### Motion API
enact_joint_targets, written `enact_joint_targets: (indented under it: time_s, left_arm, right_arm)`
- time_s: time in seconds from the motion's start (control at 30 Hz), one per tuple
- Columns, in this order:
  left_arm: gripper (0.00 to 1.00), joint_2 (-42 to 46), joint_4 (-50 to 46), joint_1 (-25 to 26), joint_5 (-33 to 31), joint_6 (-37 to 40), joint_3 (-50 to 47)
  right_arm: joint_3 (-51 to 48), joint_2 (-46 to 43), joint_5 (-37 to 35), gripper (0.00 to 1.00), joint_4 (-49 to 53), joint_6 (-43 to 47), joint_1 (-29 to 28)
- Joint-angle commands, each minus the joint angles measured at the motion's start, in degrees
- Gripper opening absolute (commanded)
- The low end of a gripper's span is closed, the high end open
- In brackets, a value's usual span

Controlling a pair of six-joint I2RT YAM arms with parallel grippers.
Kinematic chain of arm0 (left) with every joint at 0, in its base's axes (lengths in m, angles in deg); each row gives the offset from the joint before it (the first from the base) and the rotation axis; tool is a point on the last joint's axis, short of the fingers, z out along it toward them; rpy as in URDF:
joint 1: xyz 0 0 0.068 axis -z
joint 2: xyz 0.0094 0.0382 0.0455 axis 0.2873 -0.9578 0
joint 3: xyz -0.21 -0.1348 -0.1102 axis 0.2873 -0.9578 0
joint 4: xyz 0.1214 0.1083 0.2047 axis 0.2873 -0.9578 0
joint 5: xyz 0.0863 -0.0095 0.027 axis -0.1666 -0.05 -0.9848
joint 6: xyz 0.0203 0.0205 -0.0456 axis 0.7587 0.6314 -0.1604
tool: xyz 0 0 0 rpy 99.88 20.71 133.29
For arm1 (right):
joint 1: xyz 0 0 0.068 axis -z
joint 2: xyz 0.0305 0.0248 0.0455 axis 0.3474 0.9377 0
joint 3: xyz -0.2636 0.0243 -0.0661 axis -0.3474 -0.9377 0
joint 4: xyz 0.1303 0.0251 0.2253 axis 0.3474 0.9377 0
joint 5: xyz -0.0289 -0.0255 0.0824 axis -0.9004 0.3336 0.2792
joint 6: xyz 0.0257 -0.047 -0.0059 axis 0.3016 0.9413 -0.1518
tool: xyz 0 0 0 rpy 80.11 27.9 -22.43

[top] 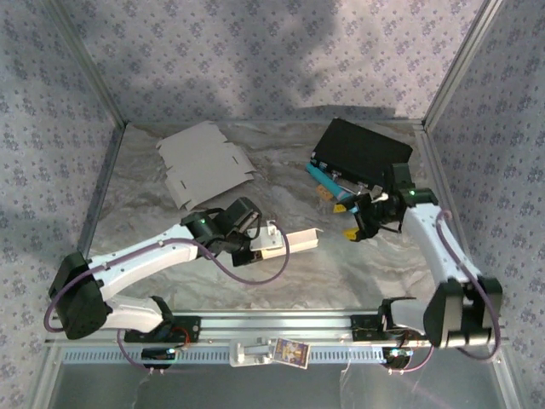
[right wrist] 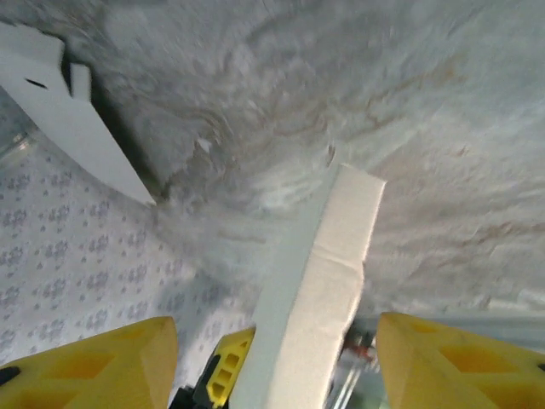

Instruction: Fold the paper box

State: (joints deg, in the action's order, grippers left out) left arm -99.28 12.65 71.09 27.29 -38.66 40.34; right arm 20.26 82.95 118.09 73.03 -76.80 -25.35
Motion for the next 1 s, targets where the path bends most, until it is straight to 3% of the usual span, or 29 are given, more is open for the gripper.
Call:
enact_joint_targets:
  time_s: [0.0, 0.17, 0.27, 0.37, 0.87, 0.97]
  left_arm:
    - [0.29, -2.0, -6.9, 0.2, -1.5, -3.7, 2.9]
    - [0.31, -5.5, -7.5, -0.4, -1.9, -6.5, 4.6]
    - [0.33, -8.0, -7.5, -1.4, -1.8, -7.5, 6.2]
    - [0.34, -9.4, -7.4, -2.2, -1.8, -8.0, 7.4]
    - [0.37, -9.7, -7.0, -2.6, -1.0, -7.6, 8.1]
    - [0.38, -9.8, -6.6, -2.7, -1.2, -7.7, 8.1]
  right_arm:
    - [-1.7, -7.1, -14.1, 0.59, 2.4, 0.0, -4.1]
    - [-7.2, -15.6, -26.1, 0.53, -8.8, -6.6, -18.4]
    - [-7.1, -14.7, -32.0, 0.50, -11.0, -7.6, -26.3]
    - [-6.0, -11.6, -32.7, 0.49, -11.7, -7.9, -30.4]
    - [-3.0, -1.7, -34.2, 0.45, -17.2, -8.9, -33.9]
    - [-3.2, 0.5, -33.6, 0.39, -15.3, -9.3, -34.0]
